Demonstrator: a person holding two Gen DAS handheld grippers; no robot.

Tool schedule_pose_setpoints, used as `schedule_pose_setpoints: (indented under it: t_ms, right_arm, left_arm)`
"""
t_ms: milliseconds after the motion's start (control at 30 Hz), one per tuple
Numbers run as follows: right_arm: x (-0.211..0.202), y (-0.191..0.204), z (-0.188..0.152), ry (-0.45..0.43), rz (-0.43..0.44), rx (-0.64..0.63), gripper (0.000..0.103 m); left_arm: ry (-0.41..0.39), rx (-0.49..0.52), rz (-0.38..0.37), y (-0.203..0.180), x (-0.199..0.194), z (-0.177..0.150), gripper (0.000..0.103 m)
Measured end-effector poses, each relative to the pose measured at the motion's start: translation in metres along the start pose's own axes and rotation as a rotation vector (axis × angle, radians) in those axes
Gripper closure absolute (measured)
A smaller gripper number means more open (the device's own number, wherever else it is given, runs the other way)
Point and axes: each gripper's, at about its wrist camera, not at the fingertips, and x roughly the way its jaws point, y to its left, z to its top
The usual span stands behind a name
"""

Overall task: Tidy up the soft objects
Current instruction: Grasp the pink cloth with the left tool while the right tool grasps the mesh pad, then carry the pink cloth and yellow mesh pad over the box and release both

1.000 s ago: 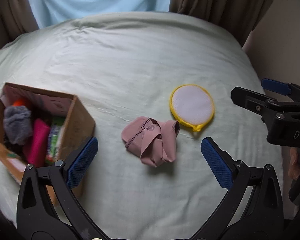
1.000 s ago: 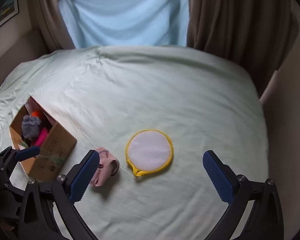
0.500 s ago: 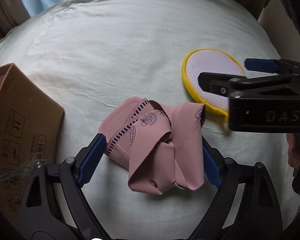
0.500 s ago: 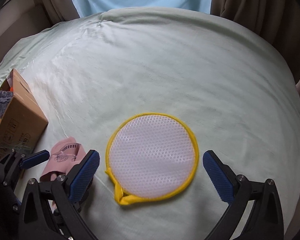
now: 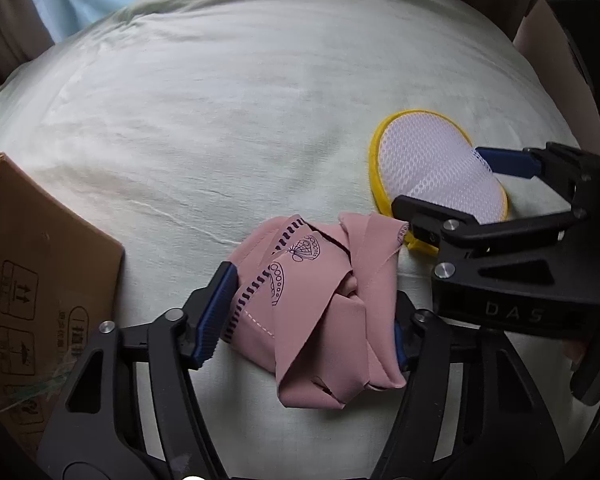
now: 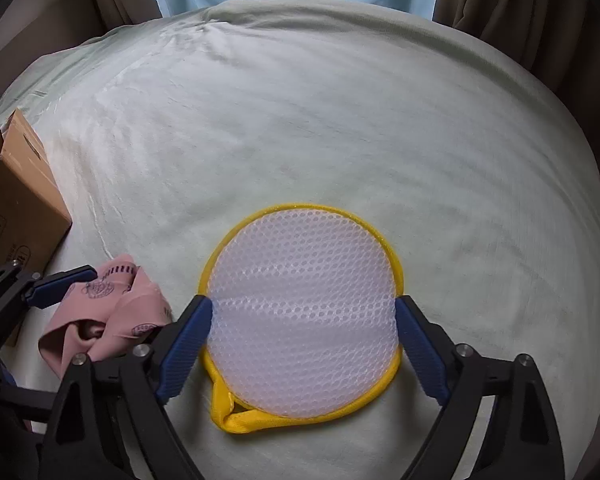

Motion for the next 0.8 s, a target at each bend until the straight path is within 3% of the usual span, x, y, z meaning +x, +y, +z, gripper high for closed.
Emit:
schedule_pose_setpoints:
  t_ms: [200,267,533,800]
  right_arm:
    - [-0.007,0.012,-0.005,-0.021,0.025,-0.009,0.052]
    - [-0.011,0.013,-0.006,-0.024,0.034,0.007,0.058]
    - [-0.048,0.008,-0.005,-0.075,0.038,0.116,0.061]
    - [-0.133,0.015,0.002,-0.127,0.002,0.152,0.061]
  left_arm:
    - [-0.005,-0.006,0.007,0.006,-0.006,-0.001,0.060]
    - [-0.006,-0.012,0.007,0.010,-0.009,0.000,0.063]
    - [-0.029,-0.006,-0.006,0.015,-0.045,0.008,0.064]
    - [-0.068,-0.001,-0.037,0.017,-0.124,0.023,0.064]
